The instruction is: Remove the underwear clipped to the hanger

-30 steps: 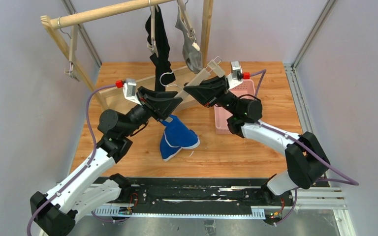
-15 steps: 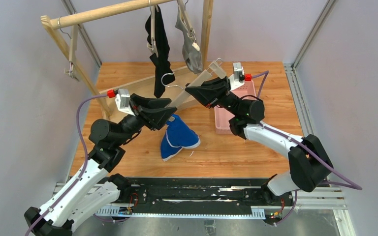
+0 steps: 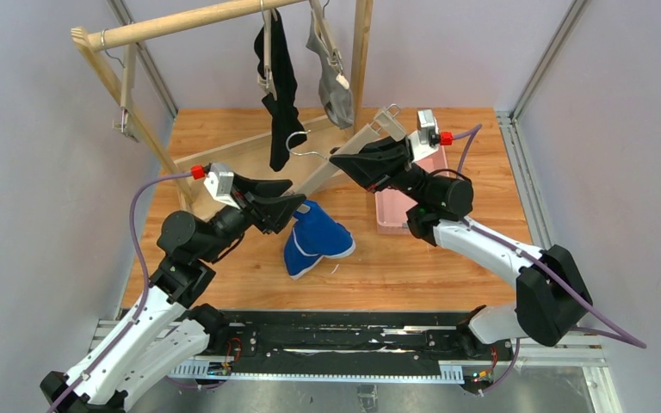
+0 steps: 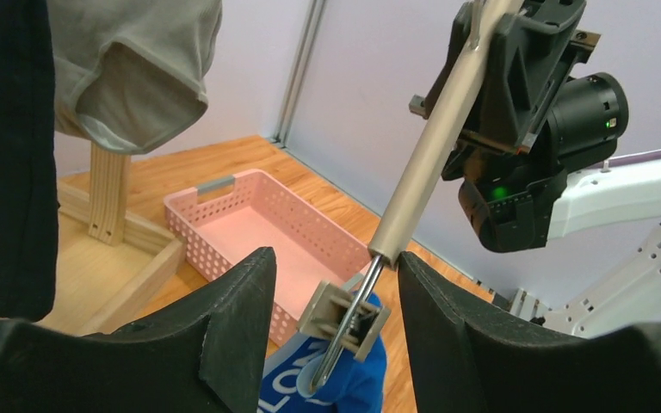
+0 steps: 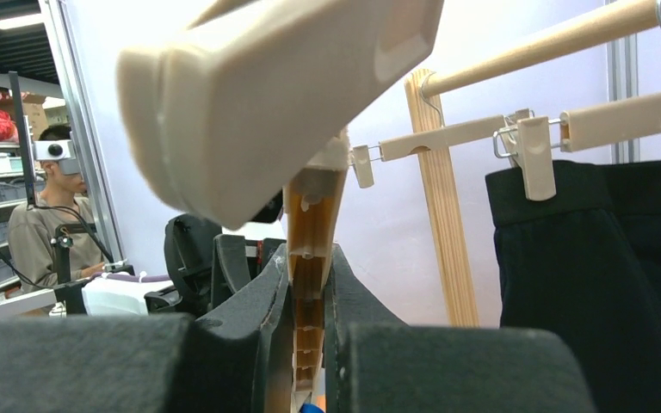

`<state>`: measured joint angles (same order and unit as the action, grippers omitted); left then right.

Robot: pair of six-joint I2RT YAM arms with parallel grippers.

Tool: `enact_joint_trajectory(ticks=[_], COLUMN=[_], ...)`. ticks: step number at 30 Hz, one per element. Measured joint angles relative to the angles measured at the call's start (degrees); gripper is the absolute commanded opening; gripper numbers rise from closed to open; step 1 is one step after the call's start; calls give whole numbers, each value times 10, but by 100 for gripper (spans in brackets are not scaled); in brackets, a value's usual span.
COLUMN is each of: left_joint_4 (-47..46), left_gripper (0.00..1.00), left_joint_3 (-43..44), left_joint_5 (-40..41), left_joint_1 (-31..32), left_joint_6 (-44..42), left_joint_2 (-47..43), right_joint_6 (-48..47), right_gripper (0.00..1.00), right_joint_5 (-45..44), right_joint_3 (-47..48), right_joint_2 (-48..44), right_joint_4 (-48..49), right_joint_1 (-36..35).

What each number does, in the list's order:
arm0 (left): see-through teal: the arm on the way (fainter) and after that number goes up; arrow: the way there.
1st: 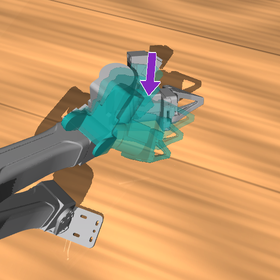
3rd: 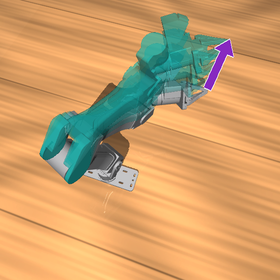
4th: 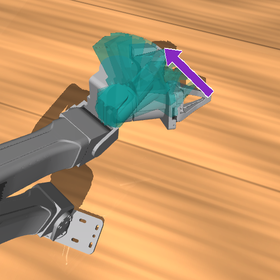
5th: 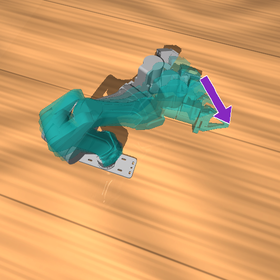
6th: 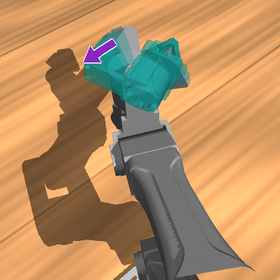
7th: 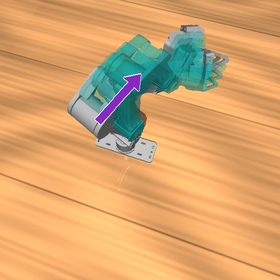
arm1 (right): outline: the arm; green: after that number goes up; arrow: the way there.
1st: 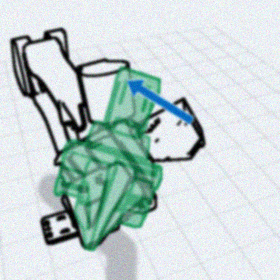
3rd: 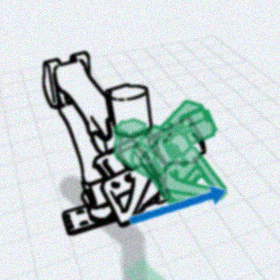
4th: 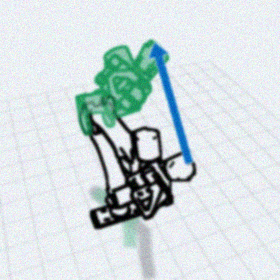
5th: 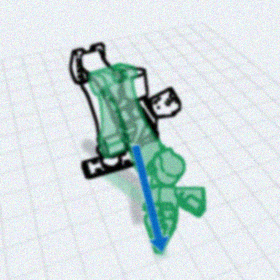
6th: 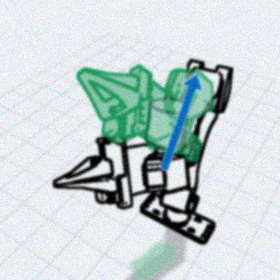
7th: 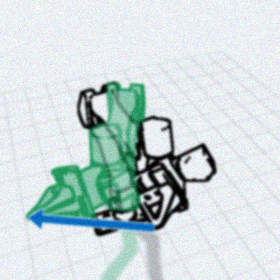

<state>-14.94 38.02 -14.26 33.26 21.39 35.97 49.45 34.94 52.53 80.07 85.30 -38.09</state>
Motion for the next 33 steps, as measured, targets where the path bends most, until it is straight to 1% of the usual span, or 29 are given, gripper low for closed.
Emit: enact_joint_trajectory(ticks=[3, 4, 5, 7, 9, 10, 11, 15, 16, 18, 19, 20, 22, 24, 26, 33], left_joint_4=[3, 3, 5, 6, 5, 5, 4, -2, -3, -4, -4, -4, -4, -4, -9, -36], left_gripper=[59, 57, 52, 32, 6, 1, 0, 0, 3, 19, 29, 35, 43, 47, 48, 47], left_joint_3=[-2, -2, -2, -2, -2, -2, -2, -2, -2, -2, -2, -2, -2, -2, 2, 43], left_joint_5=[0, 1, 0, -1, -10, -14, -16, -32, -36, -43, -45, -49, -53, -54, -55, -76], left_joint_1=[2, 3, 3, 3, 4, 4, 4, 4, 4, 4, 4, 4, 4, 4, 4, 4], left_joint_6=[0, -1, -1, -1, -3, -2, -2, 2, 1, 1, 1, 1, -2, -2, -1, 1], left_joint_2=[-3, -4, -4, -6, -6, -6, -6, -5, -4, -4, -4, -4, -3, -1, 5, 44], right_joint_6=[-2, -2, -2, -3, -7, -8, -9, -9, -8, -6, -5, -4, -2, -1, 1, 6], right_gripper=[1, 1, 1, 1, 1, 1, 1, 1, 1, 1, 1, 1, 1, 1, 1, 1], right_joint_5=[4, 4, 5, 4, 3, 2, 1, -3, -3, -3, -3, -3, -3, -3, 0, 10], right_joint_3=[-1, -2, -3, -5, -5, -6, -6, -6, -6, -6, -6, -6, -6, -6, -6, -6], right_joint_2=[-11, -14, -16, -19, -19, -19, -19, -19, -20, -20, -20, -20, -20, -20, -20, -20], right_joint_4=[-2, -2, -3, -3, -5, -6, -7, -7, -7, -7, -7, -7, -7, -6, -7, -7], right_joint_1=[0, 0, 0, 0, 0, 0, 0, 2, 2, 2, 2, 2, 2, 2, 2, 2])
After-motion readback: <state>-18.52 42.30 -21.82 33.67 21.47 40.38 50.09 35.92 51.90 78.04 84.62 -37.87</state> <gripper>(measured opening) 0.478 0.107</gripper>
